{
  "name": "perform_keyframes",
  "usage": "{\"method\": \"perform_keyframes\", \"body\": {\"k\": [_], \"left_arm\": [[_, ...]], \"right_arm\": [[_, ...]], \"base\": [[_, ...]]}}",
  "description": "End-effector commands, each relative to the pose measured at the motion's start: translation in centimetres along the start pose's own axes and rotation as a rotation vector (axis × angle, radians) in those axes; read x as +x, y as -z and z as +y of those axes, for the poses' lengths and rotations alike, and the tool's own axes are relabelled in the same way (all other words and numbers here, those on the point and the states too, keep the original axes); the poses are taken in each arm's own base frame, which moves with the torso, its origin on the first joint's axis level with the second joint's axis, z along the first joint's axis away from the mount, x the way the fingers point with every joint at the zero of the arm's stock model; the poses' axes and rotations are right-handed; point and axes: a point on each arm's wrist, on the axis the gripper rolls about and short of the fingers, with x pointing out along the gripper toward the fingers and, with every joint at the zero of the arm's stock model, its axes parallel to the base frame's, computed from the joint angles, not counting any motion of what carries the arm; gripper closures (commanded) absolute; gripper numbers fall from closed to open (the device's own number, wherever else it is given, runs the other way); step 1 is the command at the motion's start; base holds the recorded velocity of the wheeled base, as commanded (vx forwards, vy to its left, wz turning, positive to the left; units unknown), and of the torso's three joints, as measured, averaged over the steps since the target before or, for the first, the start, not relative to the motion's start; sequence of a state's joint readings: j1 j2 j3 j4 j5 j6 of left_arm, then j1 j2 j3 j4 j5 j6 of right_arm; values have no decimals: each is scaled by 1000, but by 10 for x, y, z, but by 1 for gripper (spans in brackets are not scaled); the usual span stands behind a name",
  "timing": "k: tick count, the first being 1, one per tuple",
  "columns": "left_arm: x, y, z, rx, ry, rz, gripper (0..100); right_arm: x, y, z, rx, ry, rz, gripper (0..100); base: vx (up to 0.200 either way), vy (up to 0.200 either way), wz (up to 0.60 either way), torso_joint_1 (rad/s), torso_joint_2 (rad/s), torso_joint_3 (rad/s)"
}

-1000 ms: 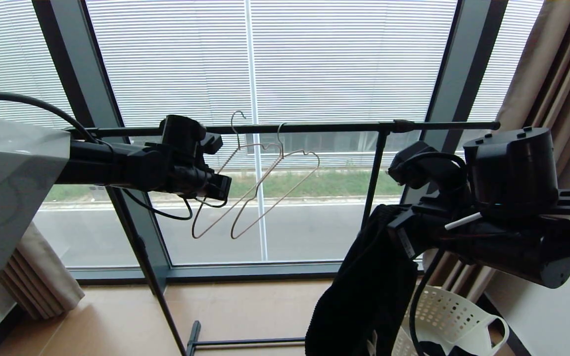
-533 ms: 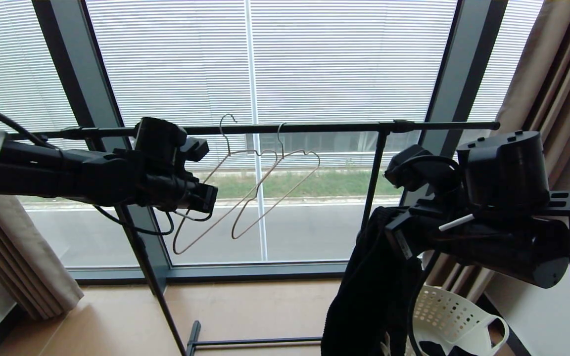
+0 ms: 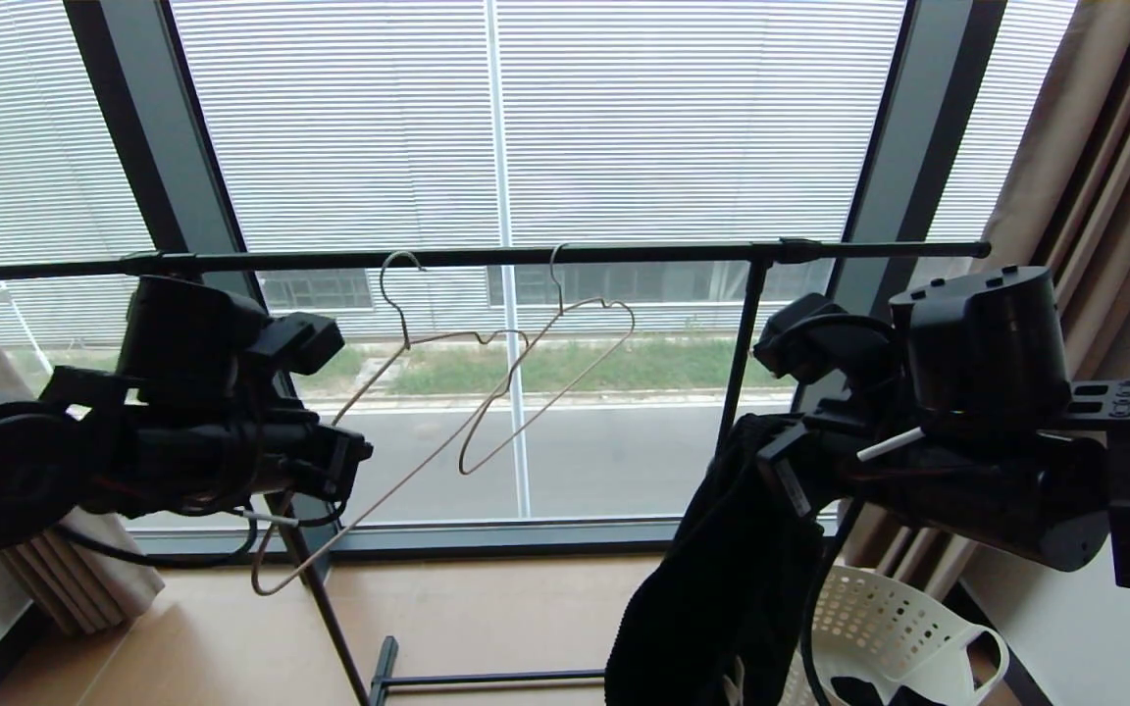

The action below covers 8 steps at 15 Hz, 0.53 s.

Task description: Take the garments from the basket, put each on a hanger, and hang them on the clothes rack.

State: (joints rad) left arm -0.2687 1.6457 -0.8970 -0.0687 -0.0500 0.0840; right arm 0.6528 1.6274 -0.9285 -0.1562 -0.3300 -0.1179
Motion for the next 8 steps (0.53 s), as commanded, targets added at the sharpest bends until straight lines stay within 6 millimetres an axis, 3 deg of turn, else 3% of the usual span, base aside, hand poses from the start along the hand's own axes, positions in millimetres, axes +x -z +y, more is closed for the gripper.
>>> {"method": "perform_keyframes", "body": {"k": [1,2,6,8], "left_arm": [[-51,31,-5,1,-4,-40,100],[-64,45,-7,1,-4,-56,100],[-87,79,-10,-4,-10,-101,100],[-87,79,-7,-17,-34,-141,100]], "right_arm": [[0,0,0,-1,-1,0,100],[0,1,0,-1,-1,1,100],[-1,1,0,-2,-1,3,100],[0,2,0,-2,0,6,100]], "base": [[0,0,0,0,0,0],[0,0,0,0,0,0],[0,0,0,0,0,0],[0,0,0,0,0,0]]}}
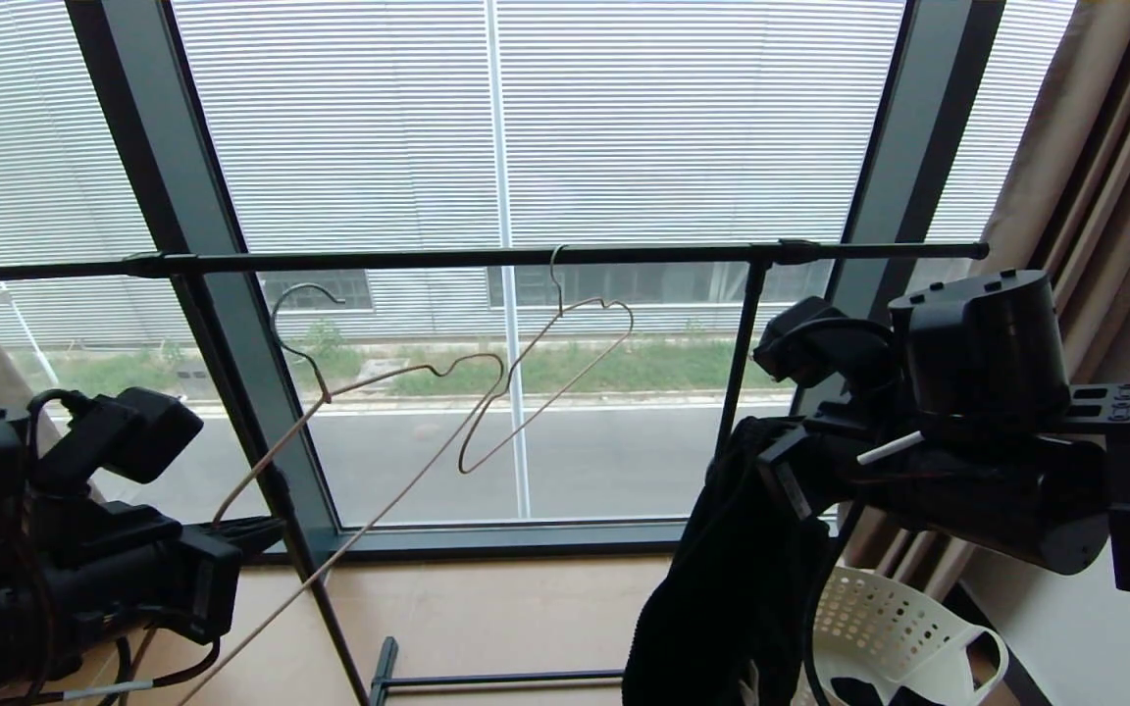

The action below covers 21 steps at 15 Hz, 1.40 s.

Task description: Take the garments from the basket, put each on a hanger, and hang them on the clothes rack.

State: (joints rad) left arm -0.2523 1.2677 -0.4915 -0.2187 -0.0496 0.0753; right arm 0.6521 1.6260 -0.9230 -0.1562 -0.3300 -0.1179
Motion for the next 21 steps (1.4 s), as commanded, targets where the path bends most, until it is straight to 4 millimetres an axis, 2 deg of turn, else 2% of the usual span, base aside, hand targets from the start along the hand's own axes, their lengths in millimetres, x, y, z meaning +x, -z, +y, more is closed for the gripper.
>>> {"method": "perform_keyframes", "body": {"k": [1,3,6,10,11,12,13,15,21], "left_arm": [[-9,1,4,-12,-29,-67,100],[-9,-7,4,-27,-15,-138,100],[-10,-11,-4,-3,123,-171,100],[-6,-8,-21,84,254,-152,100],[-4,-8,-26,135,287,-150,100],[-4,-8,-29,152,302,-152,100],[-2,-2,-38,192,367,-131,100],[1,5,-48,251,419,-104,100],[16,3,-65,356,486,-73,100]], "right_arm": [[1,0,0,-1,1,2,100],[1,0,0,-1,1,2,100],[2,0,-2,4,20,6,100],[20,-1,-5,10,159,29,100],[32,-1,-11,28,238,28,100],[36,-1,-11,29,263,30,100],[47,-1,-15,24,322,34,100],[53,-1,-20,28,399,35,100],[53,-5,-24,30,454,21,100]], "base": [[0,0,0,0,0,0],[0,0,0,0,0,0],[0,0,0,0,0,0],[0,0,0,0,0,0],[0,0,0,0,0,0],[0,0,0,0,0,0],[0,0,0,0,0,0],[0,0,0,0,0,0],[0,0,0,0,0,0]]}}
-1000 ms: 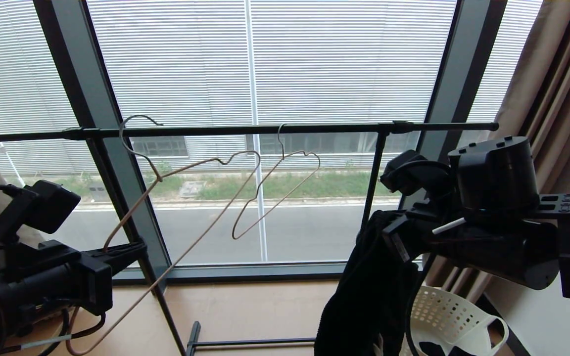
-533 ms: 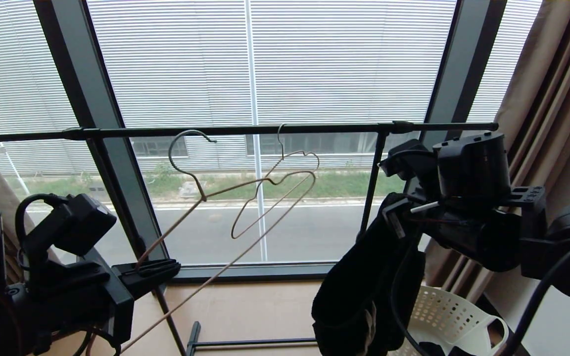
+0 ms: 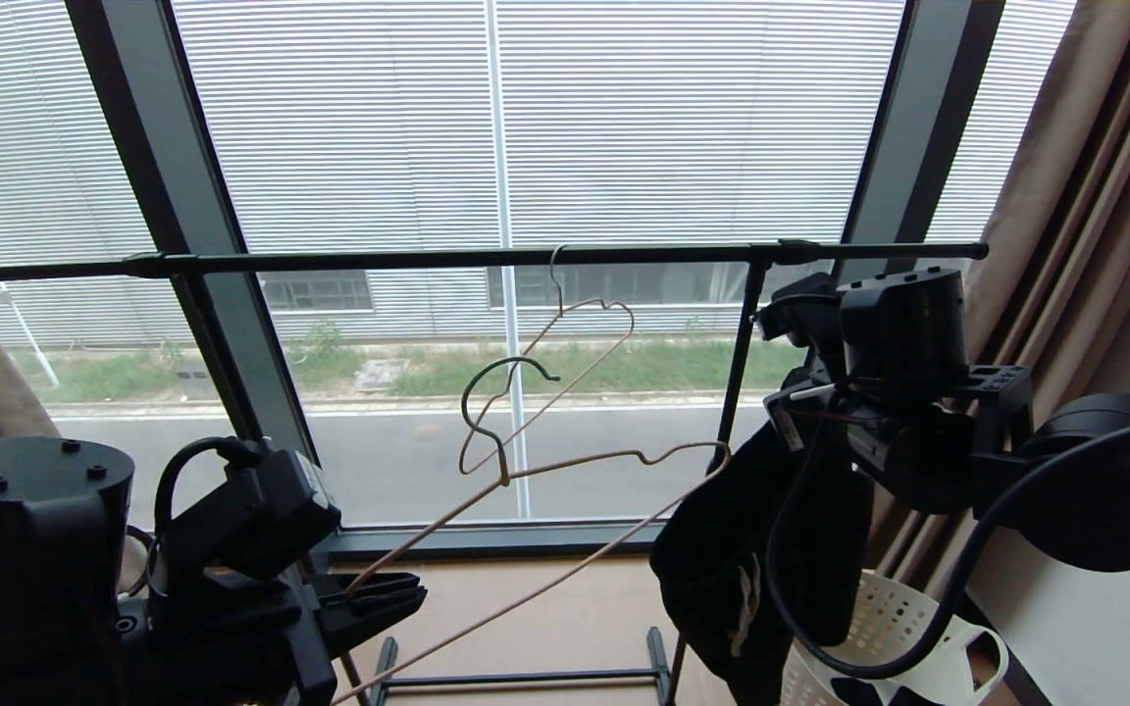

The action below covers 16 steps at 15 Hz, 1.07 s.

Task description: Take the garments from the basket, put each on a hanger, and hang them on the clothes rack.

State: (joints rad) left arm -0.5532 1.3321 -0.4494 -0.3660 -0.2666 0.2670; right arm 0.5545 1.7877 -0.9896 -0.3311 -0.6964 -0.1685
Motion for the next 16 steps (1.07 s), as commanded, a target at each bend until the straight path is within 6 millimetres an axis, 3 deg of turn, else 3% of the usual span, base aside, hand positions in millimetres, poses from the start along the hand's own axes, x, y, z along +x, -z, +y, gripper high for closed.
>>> {"method": "perform_keyframes", "body": {"k": [1,10,16], "left_arm": [[12,-2,-1,5,27,22,100],[35,-8,-1,20,47,5,100],[50,-8,3,18,46,16,100]], "right_arm": [[1,1,1,-2,0,3,100],[-8,3,11,-23,-34,-4,100],[-33,6,30,-61,-79,-34,100]], "base": [[0,0,0,0,0,0],[0,0,0,0,0,0],[0,0,0,0,0,0]]}}
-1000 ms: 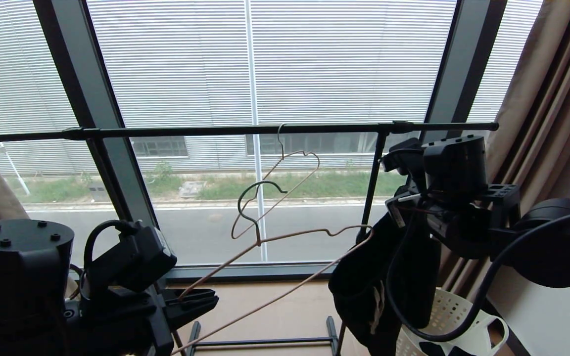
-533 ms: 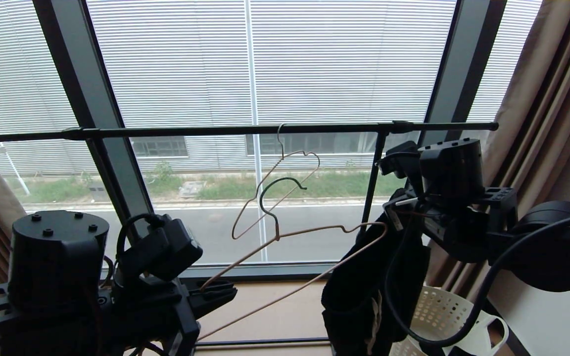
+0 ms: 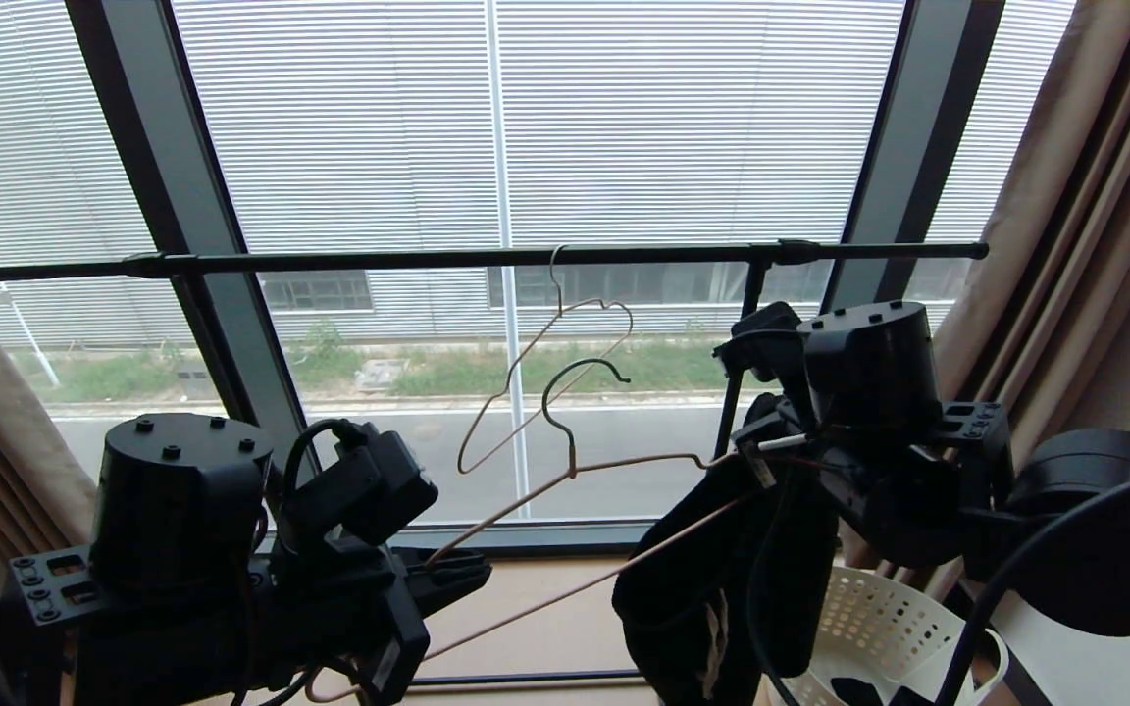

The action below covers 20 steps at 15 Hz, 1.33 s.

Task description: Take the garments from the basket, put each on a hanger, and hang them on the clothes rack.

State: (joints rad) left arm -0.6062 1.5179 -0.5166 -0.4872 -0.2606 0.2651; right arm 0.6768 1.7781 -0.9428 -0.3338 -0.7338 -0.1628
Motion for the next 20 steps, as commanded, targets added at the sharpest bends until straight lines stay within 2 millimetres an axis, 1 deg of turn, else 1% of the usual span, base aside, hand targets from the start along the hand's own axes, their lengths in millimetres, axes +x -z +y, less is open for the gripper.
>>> {"method": "perform_keyframes", "body": {"k": [1,2,5,8,11,13,14,15,16,18,20], "left_arm": [[6,4,1,-5,5,20,100],[8,4,1,-6,6,23,100],[9,5,1,-9,6,27,100],[10,5,2,-9,6,27,100],[11,5,2,-10,7,30,100],[14,6,2,-10,5,25,100],[14,6,2,-9,4,22,100],[15,6,3,-9,5,23,100],[16,6,3,-10,5,26,100],[17,8,2,-10,9,33,100],[17,8,2,-10,9,33,100]], "right_arm": [[-13,-3,2,1,-20,-28,100],[-23,-5,3,2,-39,-50,100],[-45,-11,7,11,-86,-101,100],[-61,-12,15,33,-98,-126,100],[-74,-12,27,26,-140,-147,100],[-87,-13,38,40,-178,-167,100],[-90,-13,41,43,-180,-170,100],[-97,-14,49,60,-208,-189,100],[-101,-14,59,77,-227,-210,100],[-105,-19,67,132,-229,-261,100],[-107,-23,67,166,-232,-288,100]], "base": [[0,0,0,0,0,0],[0,0,0,0,0,0],[0,0,0,0,0,0],[0,0,0,0,0,0],[0,0,0,0,0,0],[0,0,0,0,0,0],[0,0,0,0,0,0],[0,0,0,0,0,0],[0,0,0,0,0,0],[0,0,0,0,0,0],[0,0,0,0,0,0]]}}
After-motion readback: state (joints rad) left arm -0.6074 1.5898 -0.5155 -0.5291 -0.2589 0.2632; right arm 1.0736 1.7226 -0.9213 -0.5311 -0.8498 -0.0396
